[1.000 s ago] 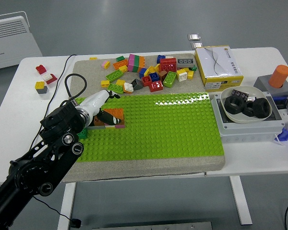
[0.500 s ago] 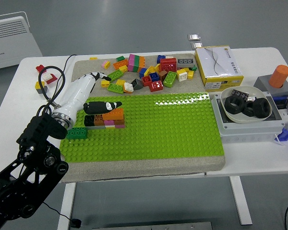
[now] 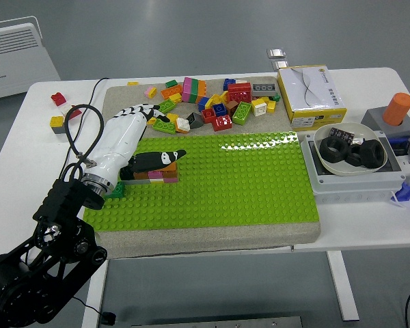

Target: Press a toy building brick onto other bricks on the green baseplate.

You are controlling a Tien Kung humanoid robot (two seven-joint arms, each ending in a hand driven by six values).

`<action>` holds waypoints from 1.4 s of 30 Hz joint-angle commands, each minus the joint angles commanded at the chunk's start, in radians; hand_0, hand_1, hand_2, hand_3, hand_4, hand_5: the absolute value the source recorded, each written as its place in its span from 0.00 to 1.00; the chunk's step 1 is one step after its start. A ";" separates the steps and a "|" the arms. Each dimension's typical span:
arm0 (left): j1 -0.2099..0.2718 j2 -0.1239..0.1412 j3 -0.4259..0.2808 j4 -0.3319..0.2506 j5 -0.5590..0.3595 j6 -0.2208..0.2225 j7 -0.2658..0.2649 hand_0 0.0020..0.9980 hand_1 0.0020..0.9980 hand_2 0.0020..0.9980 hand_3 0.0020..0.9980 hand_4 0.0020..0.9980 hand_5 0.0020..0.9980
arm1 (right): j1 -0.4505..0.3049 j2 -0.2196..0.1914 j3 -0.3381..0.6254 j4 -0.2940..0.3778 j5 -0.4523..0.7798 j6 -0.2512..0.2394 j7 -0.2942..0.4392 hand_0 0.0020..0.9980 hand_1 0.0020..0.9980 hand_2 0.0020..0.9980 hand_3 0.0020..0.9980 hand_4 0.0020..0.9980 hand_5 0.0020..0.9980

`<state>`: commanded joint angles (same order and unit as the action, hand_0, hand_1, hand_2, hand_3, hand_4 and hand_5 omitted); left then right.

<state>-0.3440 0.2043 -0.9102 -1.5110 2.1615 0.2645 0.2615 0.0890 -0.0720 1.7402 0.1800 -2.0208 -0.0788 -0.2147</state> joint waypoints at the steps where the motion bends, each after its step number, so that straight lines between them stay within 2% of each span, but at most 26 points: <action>1: -0.001 -0.002 0.002 0.011 0.000 0.006 -0.006 0.91 0.90 0.83 0.59 0.99 0.81 | 0.000 0.001 0.002 0.000 -0.004 0.000 0.000 0.74 0.67 0.74 0.79 0.87 1.00; 4: 0.004 -0.011 0.000 0.050 0.001 0.023 -0.032 0.91 0.90 0.83 0.59 0.99 0.81 | 0.002 0.003 0.014 0.000 -0.019 0.003 0.002 0.74 0.67 0.74 0.79 0.87 1.00; 11: 0.018 -0.022 -0.007 0.083 0.011 0.043 -0.056 0.92 0.90 0.83 0.59 0.99 0.83 | 0.002 0.006 0.017 0.000 -0.024 0.004 0.004 0.74 0.67 0.74 0.79 0.86 1.00; 22: -0.004 -0.029 0.022 0.168 0.057 0.011 -0.022 0.94 0.90 0.84 0.58 0.99 0.83 | 0.002 0.002 0.026 0.000 -0.019 0.004 0.005 0.74 0.67 0.74 0.79 0.85 1.00; 31: 0.003 -0.038 0.009 0.206 0.067 0.024 -0.034 0.94 0.90 0.84 0.58 0.99 0.83 | 0.005 -0.004 0.004 0.000 0.005 0.001 0.005 0.75 0.67 0.74 0.79 0.84 1.00; 42: 0.018 -0.049 -0.001 0.258 0.079 0.032 -0.021 0.94 0.91 0.84 0.58 0.99 0.82 | 0.004 -0.004 -0.009 0.000 0.016 0.001 0.007 0.75 0.67 0.74 0.79 0.84 1.00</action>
<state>-0.3261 0.1549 -0.9113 -1.2534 2.2401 0.2963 0.2400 0.0925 -0.0759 1.7315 0.1800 -2.0048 -0.0782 -0.2076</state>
